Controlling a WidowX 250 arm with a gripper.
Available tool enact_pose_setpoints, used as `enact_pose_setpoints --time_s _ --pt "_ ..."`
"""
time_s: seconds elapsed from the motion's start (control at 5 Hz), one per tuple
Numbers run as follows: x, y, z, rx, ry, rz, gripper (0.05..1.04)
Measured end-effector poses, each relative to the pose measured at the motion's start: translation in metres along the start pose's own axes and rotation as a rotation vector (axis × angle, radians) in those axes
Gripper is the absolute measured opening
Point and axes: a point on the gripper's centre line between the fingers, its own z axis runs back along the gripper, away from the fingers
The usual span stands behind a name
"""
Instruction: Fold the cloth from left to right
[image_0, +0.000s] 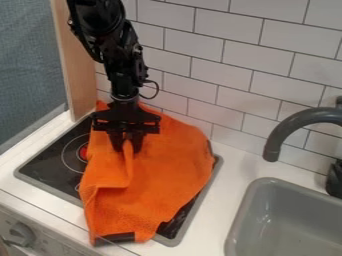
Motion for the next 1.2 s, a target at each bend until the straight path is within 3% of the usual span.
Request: enact_pose_setpoints --time_s 0.2,0.4,0.6,0.8,1.0,1.2 --pt "-0.001 -0.001 0.000 -0.007 0.005 0.000 0.884" --pt "-0.002 -0.002 0.000 -0.015 0.015 0.005 1.025" --pt "-0.005 -0.005 0.001 -0.030 0.032 0.002 1.003" --pt "0.003 -0.006 0.025 -0.046 -0.015 0.005 0.999" --pt "0.007 0.011 0.056 0.045 -0.071 0.135 0.999" --pt "0.007 0.012 0.056 0.047 -0.073 0.142 0.999"
